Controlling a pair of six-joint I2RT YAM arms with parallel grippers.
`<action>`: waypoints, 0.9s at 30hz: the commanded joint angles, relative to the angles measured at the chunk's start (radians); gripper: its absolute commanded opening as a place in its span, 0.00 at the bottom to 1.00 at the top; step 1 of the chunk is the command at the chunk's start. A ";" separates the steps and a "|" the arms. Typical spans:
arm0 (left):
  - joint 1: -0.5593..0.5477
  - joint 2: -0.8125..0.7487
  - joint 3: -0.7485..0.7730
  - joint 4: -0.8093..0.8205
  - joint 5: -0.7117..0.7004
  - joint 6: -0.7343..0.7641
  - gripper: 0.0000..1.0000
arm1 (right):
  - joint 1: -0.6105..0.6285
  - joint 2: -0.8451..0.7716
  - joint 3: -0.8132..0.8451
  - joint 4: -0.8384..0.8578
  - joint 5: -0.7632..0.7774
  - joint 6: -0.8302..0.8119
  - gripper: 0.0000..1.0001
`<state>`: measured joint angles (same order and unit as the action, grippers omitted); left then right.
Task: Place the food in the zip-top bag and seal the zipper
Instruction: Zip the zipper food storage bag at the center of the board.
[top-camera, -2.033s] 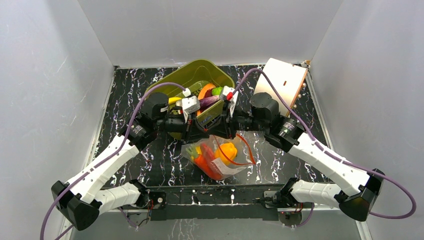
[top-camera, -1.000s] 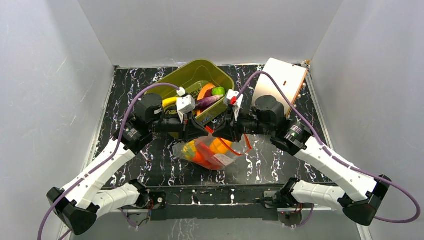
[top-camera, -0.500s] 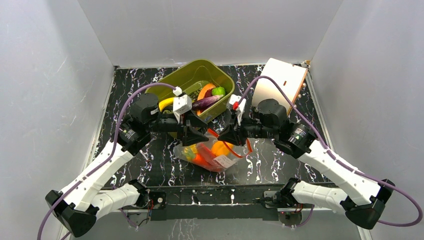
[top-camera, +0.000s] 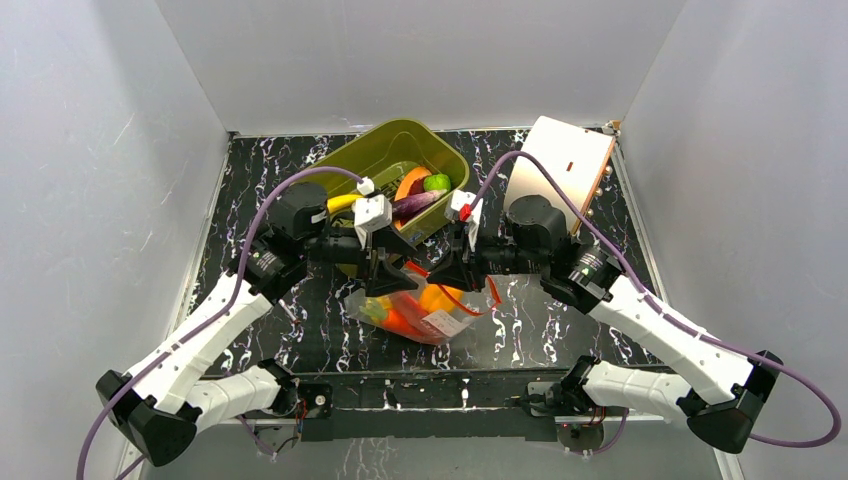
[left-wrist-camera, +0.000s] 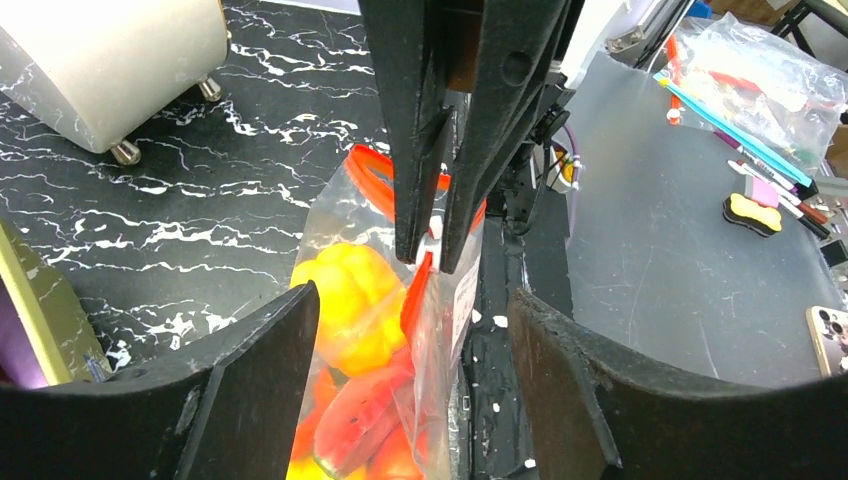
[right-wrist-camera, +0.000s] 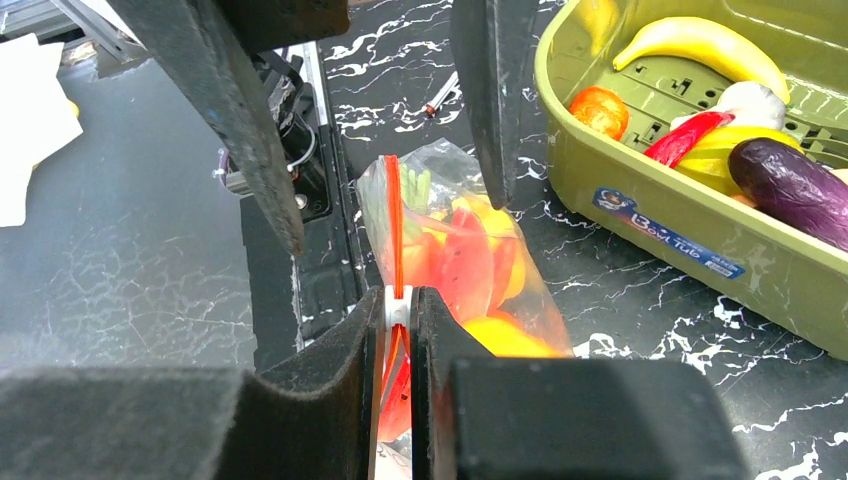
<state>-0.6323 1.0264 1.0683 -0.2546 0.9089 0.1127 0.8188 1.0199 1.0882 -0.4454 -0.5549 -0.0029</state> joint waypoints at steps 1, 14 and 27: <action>0.003 0.011 0.031 0.006 0.037 0.023 0.65 | 0.002 -0.007 0.031 0.087 -0.033 -0.012 0.00; 0.003 -0.001 0.012 0.020 0.048 0.065 0.00 | 0.001 -0.014 0.006 0.099 -0.028 -0.004 0.00; 0.005 -0.074 0.029 0.077 -0.136 0.030 0.00 | 0.002 -0.077 -0.028 0.010 0.064 -0.045 0.00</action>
<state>-0.6334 0.9981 1.0676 -0.2352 0.8379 0.1474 0.8188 0.9886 1.0763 -0.4141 -0.5285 -0.0193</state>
